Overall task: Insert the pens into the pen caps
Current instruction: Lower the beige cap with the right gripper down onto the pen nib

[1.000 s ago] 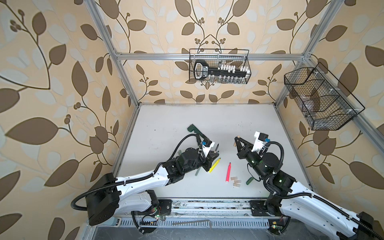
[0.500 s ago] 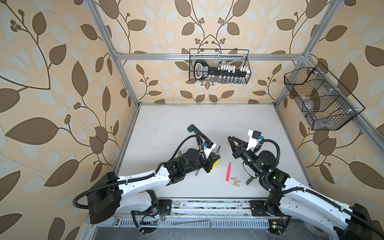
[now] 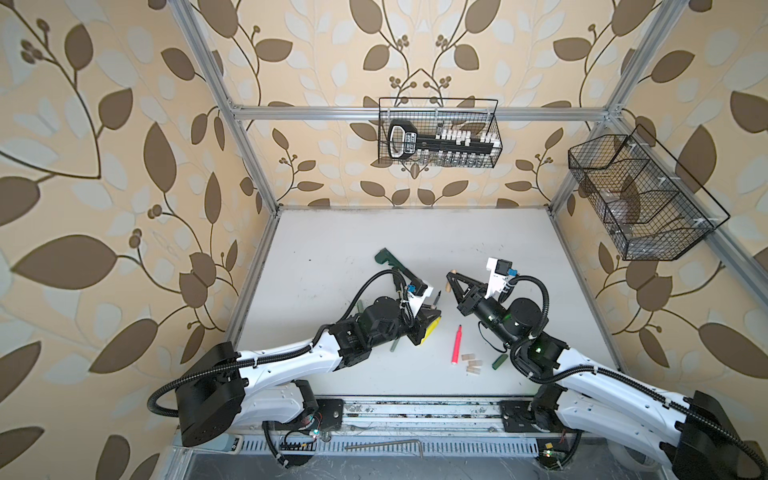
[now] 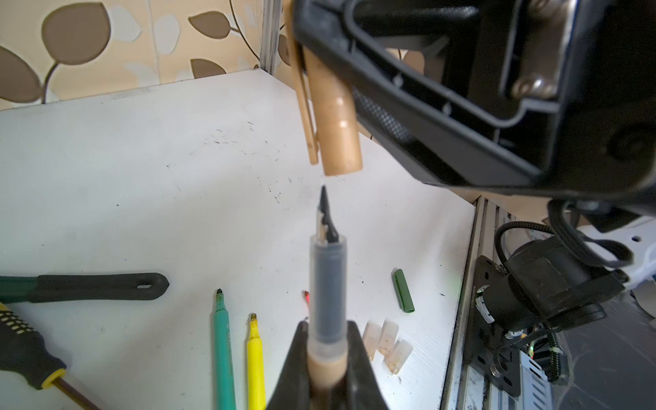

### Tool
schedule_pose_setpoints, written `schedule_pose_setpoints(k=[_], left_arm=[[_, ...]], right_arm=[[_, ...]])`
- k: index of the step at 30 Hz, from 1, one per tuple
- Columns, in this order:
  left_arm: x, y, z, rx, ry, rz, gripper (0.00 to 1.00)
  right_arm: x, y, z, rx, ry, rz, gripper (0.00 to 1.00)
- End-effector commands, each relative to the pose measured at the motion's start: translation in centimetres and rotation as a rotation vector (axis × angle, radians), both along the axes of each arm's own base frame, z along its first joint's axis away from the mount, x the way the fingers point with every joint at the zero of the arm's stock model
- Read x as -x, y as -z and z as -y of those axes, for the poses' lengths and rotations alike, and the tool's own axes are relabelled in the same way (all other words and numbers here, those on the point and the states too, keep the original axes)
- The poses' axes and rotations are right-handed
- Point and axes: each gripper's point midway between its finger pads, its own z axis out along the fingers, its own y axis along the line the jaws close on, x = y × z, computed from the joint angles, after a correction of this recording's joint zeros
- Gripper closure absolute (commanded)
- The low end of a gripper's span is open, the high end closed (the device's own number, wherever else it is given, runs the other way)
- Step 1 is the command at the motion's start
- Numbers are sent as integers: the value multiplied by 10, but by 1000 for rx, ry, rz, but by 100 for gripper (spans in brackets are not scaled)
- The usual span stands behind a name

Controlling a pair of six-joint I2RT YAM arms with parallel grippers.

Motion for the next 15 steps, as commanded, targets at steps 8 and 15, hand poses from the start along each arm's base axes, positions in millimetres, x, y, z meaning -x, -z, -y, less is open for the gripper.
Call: schedule_pose_setpoints(k=[8, 15], left_arm=[[0, -29, 11, 70, 19, 45, 100], [0, -28, 12, 67, 24, 42, 100]], right_arm=[[-1, -15, -21, -79, -82, 12, 100], [4, -21, -21, -92, -89, 37, 100]])
